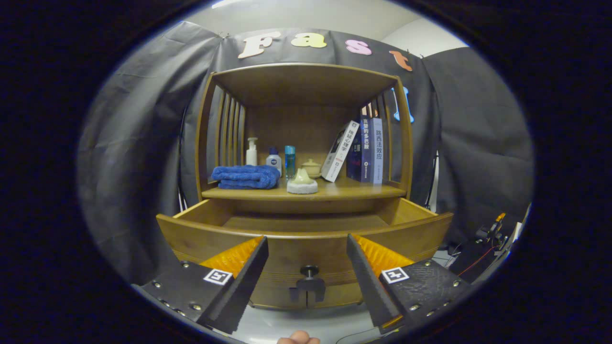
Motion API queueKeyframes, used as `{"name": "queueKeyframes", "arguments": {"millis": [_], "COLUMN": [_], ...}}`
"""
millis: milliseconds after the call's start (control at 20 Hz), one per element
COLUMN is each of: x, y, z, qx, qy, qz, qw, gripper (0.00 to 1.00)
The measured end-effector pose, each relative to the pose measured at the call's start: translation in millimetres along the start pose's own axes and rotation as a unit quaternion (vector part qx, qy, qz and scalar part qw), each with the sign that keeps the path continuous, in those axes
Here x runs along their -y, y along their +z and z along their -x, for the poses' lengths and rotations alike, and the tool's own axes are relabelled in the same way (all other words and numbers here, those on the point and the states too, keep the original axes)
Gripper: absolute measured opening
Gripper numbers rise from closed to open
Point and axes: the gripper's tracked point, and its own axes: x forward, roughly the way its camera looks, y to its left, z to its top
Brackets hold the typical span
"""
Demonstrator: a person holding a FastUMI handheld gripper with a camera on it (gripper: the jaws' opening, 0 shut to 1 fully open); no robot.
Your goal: Pull open the drawer, take out the items inside it, and place them on the countertop above the cabinet.
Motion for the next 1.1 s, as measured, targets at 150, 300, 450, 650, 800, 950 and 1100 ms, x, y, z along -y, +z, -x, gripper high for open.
{"name": "queueKeyframes", "arguments": {"millis": [150,300,450,650,800,950,1100], "x": [-4.4,-9.1,-12.9,-17.6,-17.6,-16.6,-16.3], "y": [-15.8,-21.9,-28.2,-31.0,-30.3,-29.4,-27.1], "z": [-9.2,-14.6,-22.0,-29.3,-34.0,-32.9,-34.6], "qx": [-0.014,-0.018,-0.024,-0.028,-0.026,-0.019,-0.018], "qy": [0.008,0.017,0.025,0.032,0.034,0.027,0.012], "qz": [0.000,-0.005,-0.003,0.005,0.011,-0.007,-0.009], "qw": [1.000,1.000,0.999,0.999,0.999,0.999,1.000], "gripper": [0.98,0.98,0.98,0.98,0.98,0.97,0.97]}}
